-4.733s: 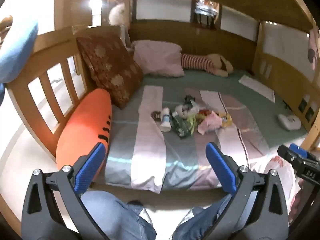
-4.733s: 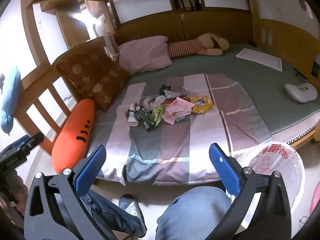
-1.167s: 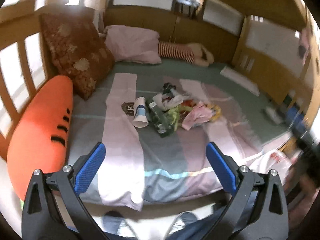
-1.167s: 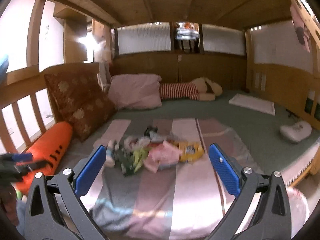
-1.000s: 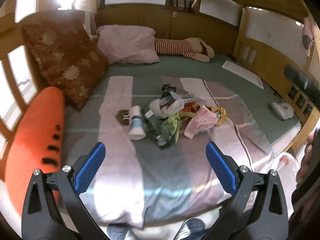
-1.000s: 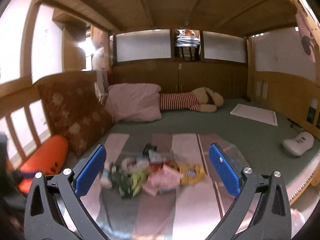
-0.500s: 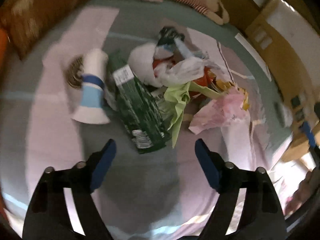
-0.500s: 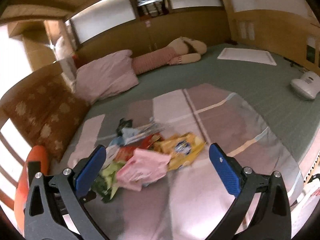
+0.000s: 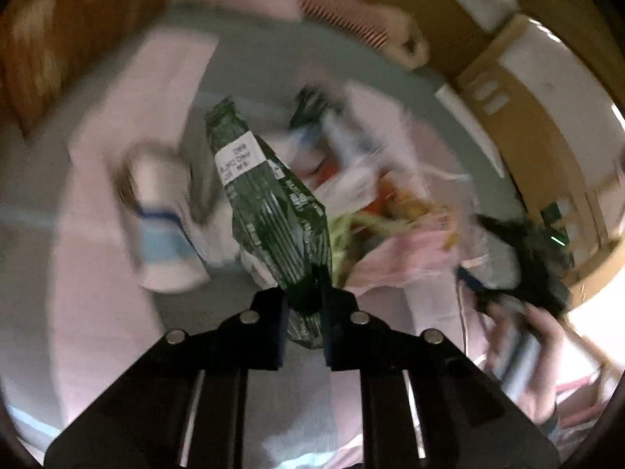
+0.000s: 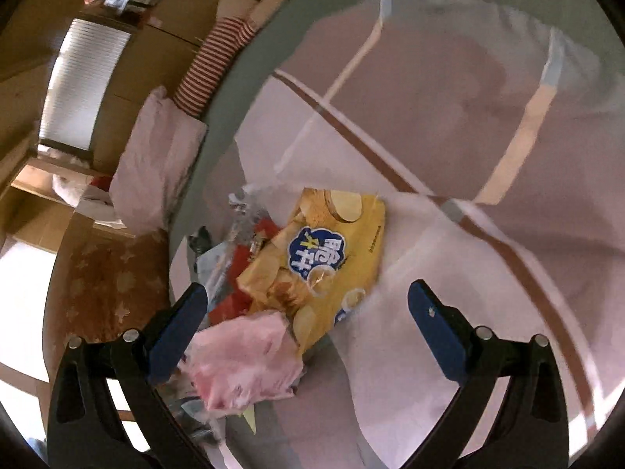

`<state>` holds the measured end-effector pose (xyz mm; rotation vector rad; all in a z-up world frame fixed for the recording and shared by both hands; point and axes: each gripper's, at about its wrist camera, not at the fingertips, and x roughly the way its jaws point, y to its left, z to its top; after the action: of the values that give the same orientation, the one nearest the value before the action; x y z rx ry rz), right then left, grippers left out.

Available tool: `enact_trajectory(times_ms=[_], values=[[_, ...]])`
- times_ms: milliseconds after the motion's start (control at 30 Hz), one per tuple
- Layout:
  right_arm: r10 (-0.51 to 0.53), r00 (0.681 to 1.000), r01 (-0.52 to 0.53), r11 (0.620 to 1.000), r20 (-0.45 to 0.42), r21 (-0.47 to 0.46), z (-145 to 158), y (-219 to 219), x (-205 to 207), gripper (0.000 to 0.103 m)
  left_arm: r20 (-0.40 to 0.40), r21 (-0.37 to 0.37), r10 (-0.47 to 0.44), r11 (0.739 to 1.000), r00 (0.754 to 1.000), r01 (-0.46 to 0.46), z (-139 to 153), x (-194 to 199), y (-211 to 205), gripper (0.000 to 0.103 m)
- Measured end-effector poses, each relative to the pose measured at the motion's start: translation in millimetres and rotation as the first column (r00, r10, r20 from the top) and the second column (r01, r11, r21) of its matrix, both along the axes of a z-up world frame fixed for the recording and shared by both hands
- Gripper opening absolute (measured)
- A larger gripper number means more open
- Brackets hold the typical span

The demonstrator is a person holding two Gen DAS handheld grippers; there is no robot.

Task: Collect trash
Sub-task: 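Grasp the green snack bag with the left tool while the right tool grasps the yellow chip bag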

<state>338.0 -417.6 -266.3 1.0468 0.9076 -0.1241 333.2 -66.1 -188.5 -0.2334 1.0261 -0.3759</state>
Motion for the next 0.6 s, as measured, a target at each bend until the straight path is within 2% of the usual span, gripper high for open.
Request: enact_trajectory(times_ms=[67,100,133,200,233,333,433,500,600], values=[[0.000,1.000,0.000,1.000,-0.012,-0.001,-8.2,0.8,10.4,0.100,0.120,0.065,-0.019,0.998,0.993,0.011,33.0,-20.8,1.7,0.014],[0.005,1.000,-0.005,1.000,-0.015,-0.001,-13.6,1.1,15.6,0.098,0.215,0.106,-0.027,0.994,0.976,0.004,55.5,-39.8,3.8,0.014],[0.011,1.000,-0.011,1.000,-0.017,0.001,-18.5,1.5,20.0,0.088,0.260,0.125,-0.032,0.992,0.965,-0.001,66.9,-50.4,4.6,0.014],[0.028,1.000,-0.028,1.000,-0.006,-0.003,-24.6,1.3,26.8,0.080,0.349,0.158,-0.042,0.987,0.936,-0.015,91.4,-75.3,9.0,0.014],[0.036,0.999,-0.036,0.999,0.008,-0.017,-21.1,-0.5,26.9,0.068,0.391,0.159,-0.038,0.987,0.920,-0.027,101.2,-92.1,14.2,0.014],[0.058,0.997,-0.054,0.995,0.042,-0.090,5.7,-3.3,17.9,0.003,0.424,0.145,0.001,0.987,0.906,-0.069,103.2,-113.7,26.9,0.014],[0.128,0.980,-0.095,0.974,0.154,-0.204,55.6,4.4,-2.1,0.003,0.403,0.142,0.037,0.985,0.914,-0.102,89.7,-123.2,35.7,0.014],[0.186,0.961,-0.116,0.943,0.206,-0.311,90.1,18.2,-22.9,0.003,0.403,0.144,0.040,0.984,0.914,-0.106,89.2,-131.5,43.6,0.015],[0.218,0.941,-0.109,0.919,0.259,-0.378,118.5,34.3,-48.6,0.003,0.424,0.143,0.054,0.982,0.904,-0.125,91.2,-137.3,43.4,0.016]])
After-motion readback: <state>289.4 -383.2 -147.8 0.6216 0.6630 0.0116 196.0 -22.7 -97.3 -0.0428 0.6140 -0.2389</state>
